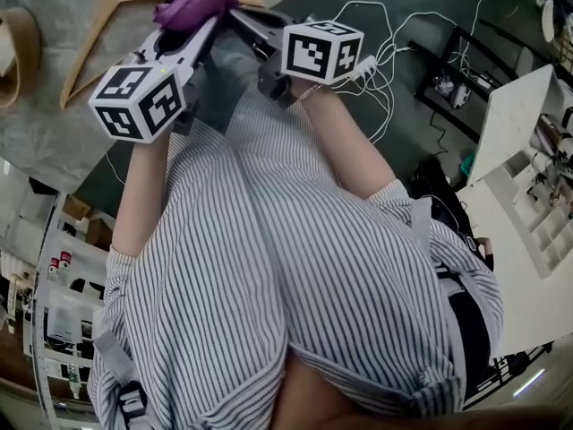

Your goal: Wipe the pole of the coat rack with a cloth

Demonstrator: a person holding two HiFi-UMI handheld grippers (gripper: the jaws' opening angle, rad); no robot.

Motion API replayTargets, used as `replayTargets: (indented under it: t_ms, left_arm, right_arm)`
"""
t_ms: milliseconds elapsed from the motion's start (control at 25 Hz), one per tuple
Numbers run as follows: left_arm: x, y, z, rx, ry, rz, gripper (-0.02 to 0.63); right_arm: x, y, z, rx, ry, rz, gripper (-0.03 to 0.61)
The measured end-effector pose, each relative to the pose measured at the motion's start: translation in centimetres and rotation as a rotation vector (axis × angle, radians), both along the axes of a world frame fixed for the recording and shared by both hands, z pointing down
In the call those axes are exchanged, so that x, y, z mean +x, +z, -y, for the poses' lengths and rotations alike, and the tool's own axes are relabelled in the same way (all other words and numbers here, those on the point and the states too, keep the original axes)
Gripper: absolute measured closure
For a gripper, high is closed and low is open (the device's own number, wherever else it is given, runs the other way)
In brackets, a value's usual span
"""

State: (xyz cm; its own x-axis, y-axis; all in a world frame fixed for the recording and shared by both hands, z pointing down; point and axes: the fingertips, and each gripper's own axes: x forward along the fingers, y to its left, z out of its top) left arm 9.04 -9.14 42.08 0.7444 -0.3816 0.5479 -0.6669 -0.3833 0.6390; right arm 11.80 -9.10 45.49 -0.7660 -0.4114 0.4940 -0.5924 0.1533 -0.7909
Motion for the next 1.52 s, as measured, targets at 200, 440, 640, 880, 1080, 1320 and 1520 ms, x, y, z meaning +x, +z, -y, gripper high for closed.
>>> replayTargets:
  t_ms: [200,440,640,880,1080,1320,1520]
  left_arm:
    - [-3.5,-1.3,-0.4,0.032,-0.004,0.004,0.531]
    - [-8.9,-4.3,-1.0,0.088,-0.013,-0.023,0.531]
    - [-12.3,-6.3,-1.8,0.119,-0.047,-0.064,0.531]
    - [-16.5,-8.1,-3.0,0.184,-0.056,-0.09,0.531]
    - [-19.1,-9.1,-4.3,0.225,-0.071,-0.111,0.531]
    - [-22.3,-9.5,-5.7,0.256,-0.074,-0.138,0.531]
    - [-22.5,-9.7,-5.8,0.273,-0.056,-0.152,0.531]
  right_arm:
    - [-2.6,-1.7,0.0,0.051,0.014,-0.005,0.562]
    - [-7.0,-5.0,0.1,0.153,0.028,-0.019,0.561]
    - [-9.7,-7.4,-0.2,0.229,0.019,-0.046,0.561]
    - [-14.0,-10.4,-1.6,0.335,-0.01,-0.041,0.561]
    - [-15.7,-12.4,-2.2,0.426,-0.001,-0.04,0.561]
    - [-18.4,-12.3,-3.0,0.462,-0.007,-0.126,0.563]
    - [-19.1,-12.6,-3.4,0.477,0.024,-0.116,0.563]
